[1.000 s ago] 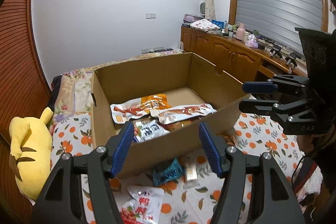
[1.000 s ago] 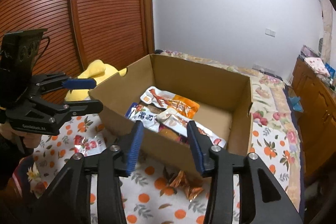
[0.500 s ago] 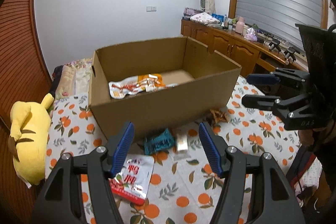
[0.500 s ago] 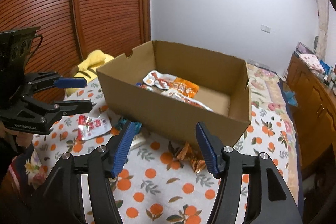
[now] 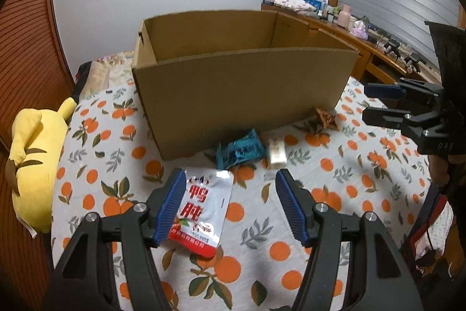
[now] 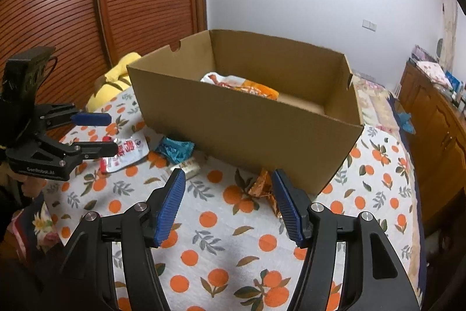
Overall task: Organize snacks
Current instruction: 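Grasp the red-labelled duck-neck pouch with the left tool while the right tool grasps the bronze foil wrapper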
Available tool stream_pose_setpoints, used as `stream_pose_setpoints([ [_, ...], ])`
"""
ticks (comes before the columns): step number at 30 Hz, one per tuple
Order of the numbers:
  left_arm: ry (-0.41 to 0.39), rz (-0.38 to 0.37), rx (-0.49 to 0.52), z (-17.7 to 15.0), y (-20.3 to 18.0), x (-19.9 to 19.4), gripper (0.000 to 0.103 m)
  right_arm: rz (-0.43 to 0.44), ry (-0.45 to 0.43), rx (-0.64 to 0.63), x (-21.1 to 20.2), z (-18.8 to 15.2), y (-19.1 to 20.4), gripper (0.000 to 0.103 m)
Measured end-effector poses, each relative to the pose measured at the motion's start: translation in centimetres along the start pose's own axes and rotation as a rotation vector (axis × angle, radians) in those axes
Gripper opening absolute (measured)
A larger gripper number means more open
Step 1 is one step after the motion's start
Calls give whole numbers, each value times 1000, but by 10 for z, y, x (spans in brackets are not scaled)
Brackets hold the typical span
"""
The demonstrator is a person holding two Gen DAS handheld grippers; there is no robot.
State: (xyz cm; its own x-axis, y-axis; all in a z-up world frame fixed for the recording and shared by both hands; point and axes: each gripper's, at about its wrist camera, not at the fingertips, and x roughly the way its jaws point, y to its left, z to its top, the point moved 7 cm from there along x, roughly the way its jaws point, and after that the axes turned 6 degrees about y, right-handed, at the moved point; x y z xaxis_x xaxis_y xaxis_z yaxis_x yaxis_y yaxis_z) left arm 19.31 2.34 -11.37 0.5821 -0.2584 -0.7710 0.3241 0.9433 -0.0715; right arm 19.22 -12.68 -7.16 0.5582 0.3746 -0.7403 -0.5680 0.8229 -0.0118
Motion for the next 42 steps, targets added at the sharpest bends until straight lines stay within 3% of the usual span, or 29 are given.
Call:
stream_pose_setpoints([
  [10, 64, 15, -25, -16, 16, 25, 64, 2, 79, -8, 40, -8, -5, 63],
  [18, 80, 24, -38, -19, 24, 34, 64, -35, 132, 29, 72, -9, -27, 63],
  [32, 96, 24, -46, -20, 30, 44, 64, -29, 204, 22, 97, -23, -39, 63],
  [35, 96, 23, -47, -20, 30, 44, 64, -23, 205, 26, 92, -26, -44, 57],
  [40, 104, 22, -43, -21, 30, 45, 65, -10, 207, 18, 80, -34, -45, 24],
  [42, 114, 25, -43, -24, 30, 48, 65, 1, 209, 11, 75, -37, -44, 23],
])
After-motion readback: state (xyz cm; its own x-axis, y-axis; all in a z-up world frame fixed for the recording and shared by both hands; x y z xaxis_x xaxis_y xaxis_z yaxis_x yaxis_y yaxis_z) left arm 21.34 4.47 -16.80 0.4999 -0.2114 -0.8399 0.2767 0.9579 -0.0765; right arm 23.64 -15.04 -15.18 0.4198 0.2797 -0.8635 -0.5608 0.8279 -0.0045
